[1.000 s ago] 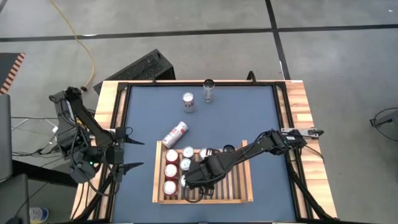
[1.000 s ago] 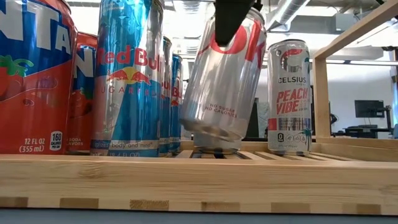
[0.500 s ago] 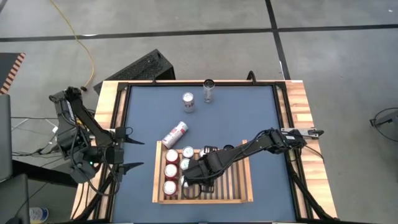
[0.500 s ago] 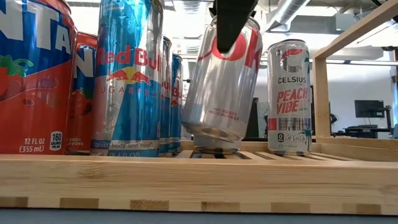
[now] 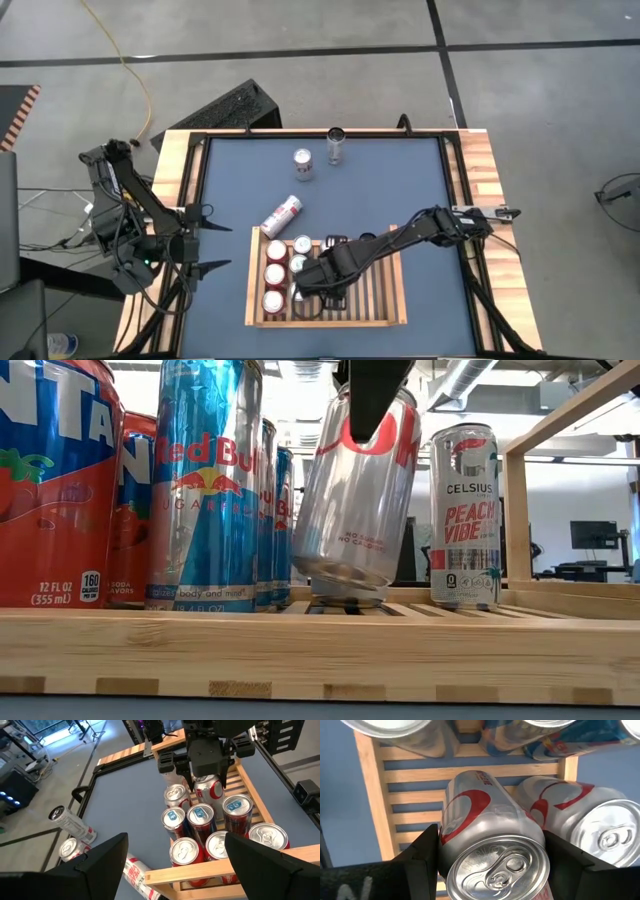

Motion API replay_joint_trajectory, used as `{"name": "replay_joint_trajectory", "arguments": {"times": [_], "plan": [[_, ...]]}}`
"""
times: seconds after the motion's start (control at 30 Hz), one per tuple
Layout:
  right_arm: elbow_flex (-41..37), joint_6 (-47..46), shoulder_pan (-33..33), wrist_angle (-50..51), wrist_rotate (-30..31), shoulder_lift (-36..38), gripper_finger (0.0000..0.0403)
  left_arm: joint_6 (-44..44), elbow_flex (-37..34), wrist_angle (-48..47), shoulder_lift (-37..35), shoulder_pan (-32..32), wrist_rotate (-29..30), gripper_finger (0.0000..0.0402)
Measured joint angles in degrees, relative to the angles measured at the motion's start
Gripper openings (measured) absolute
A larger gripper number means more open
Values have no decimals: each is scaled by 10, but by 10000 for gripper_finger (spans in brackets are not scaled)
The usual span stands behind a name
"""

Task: Place canned beverage on shelf
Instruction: Put the bottom white-pink soda can on the shelf aligned with the other white-pink soda can

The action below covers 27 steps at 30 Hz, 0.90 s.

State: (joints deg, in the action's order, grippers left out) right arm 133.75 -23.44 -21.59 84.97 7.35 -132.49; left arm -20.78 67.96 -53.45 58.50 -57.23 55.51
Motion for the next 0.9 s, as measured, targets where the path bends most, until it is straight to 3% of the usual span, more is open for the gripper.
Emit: {"name": "replay_joint_trajectory", "arguments": {"times": [0.9], "plan": [[14, 29, 0, 26, -28, -41, 244, 0, 0, 3, 0, 0, -1, 320]]}}
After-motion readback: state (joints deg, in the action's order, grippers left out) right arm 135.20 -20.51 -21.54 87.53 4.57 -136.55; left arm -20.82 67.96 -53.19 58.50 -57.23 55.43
